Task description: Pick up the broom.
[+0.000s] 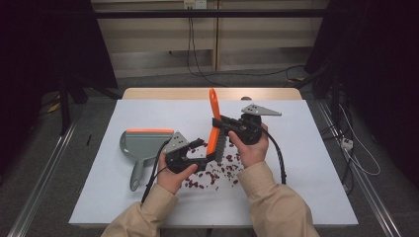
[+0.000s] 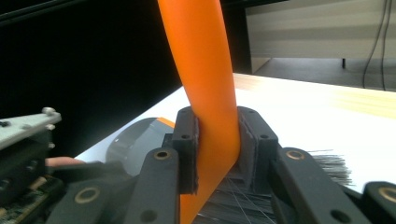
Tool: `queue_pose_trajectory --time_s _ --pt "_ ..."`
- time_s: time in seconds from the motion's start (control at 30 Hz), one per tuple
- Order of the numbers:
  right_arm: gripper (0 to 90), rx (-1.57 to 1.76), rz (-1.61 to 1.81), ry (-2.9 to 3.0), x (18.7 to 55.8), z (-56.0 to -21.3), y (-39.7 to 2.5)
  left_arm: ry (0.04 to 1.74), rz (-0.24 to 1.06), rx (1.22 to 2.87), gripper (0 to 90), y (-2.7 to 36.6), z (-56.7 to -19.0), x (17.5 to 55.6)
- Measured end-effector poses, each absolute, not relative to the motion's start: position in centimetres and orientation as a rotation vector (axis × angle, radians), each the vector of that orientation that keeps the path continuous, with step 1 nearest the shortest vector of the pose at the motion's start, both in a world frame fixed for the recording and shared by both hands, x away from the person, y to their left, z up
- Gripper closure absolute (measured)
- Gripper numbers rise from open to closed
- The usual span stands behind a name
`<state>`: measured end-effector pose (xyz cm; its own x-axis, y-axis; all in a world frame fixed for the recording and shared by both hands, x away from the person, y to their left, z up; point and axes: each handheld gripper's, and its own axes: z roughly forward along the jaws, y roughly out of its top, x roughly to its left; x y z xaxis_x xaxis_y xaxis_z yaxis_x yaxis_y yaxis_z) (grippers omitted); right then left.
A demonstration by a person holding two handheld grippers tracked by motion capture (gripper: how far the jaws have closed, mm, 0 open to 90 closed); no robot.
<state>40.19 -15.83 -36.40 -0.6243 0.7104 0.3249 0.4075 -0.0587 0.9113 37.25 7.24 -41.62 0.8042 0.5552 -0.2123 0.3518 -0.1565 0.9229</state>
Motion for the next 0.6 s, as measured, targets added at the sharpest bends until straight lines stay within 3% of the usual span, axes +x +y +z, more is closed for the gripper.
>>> queue_pose_trajectory --time_s 0.03,0.17,0.23,0.47,0.6 --pt "70.9 1.206 1.741 1.957 40.1 -36.4 -15.6 0.695 0.204 1.769 38.4 7.2 -41.7 37.3" --pt "70.9 1.204 1.742 1.968 40.2 -36.4 -15.1 0.689 0.203 1.780 51.2 7.0 -41.7 37.2" --pt "70.9 1.196 1.744 1.968 40.2 -36.3 -14.8 0.687 0.209 1.790 62.9 6.8 -41.7 37.1" --pt "69.1 1.178 1.726 1.973 40.1 -35.9 -14.3 0.760 0.323 1.792 70.6 7.5 -41.5 37.1" --pt "40.1 1.200 1.662 1.937 39.6 -35.9 -14.0 0.795 0.355 1.761 70.8 7.9 -41.4 37.1"
